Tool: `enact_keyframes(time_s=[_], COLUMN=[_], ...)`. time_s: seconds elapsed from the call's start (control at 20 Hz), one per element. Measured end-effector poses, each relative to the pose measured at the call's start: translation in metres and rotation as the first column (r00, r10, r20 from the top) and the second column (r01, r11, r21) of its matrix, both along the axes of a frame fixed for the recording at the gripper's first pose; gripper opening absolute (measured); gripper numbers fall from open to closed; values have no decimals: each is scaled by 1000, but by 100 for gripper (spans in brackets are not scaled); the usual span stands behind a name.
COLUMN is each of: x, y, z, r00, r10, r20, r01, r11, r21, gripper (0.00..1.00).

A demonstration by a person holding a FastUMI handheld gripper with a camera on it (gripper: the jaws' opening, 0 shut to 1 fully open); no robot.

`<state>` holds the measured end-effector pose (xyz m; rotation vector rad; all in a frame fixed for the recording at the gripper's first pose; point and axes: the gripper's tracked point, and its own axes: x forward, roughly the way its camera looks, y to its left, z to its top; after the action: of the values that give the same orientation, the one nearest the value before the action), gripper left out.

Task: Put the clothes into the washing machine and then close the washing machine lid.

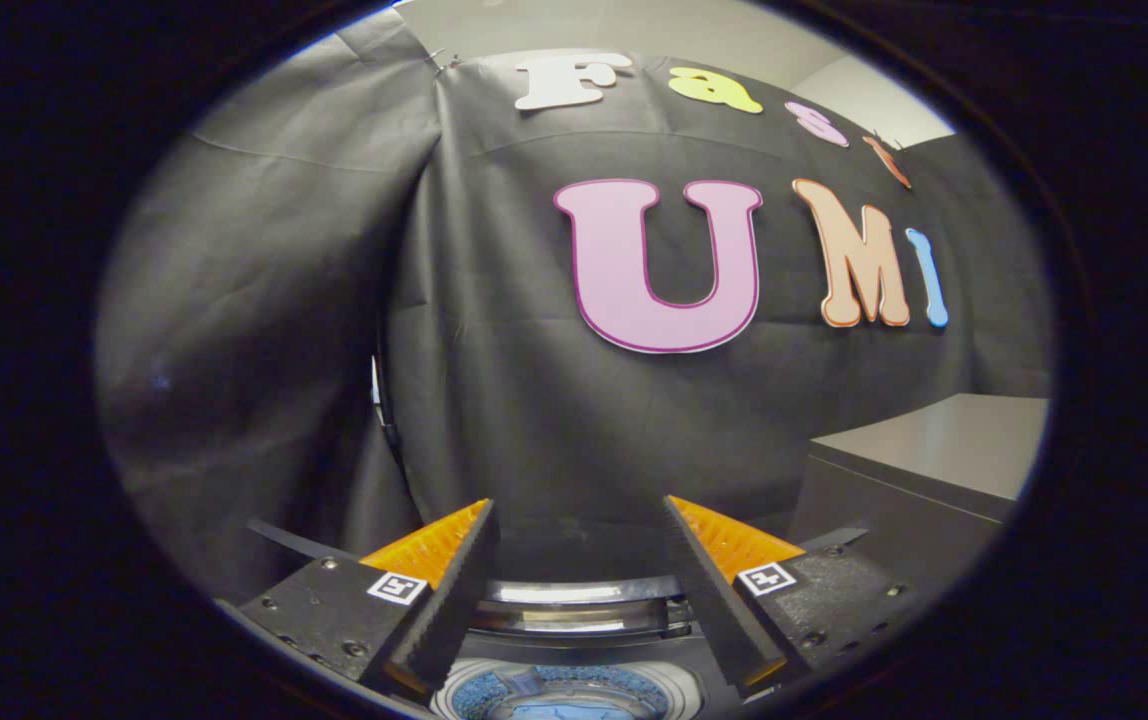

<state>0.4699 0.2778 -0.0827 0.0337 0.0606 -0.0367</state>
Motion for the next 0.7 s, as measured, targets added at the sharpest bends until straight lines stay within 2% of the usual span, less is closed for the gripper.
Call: enact_keyframes(time_s=[0.4, 0.55, 0.7], x=[2, -15, -32], y=[2, -2, 2], z=[-8, -40, -74], r00=[999, 970, 960], r10=[11, -9, 29], r20=[-35, -243, -278], r01=[-10, 16, 11], r11=[1000, 1000, 990], r21=[9, 26, 141], gripper=[97, 97, 97])
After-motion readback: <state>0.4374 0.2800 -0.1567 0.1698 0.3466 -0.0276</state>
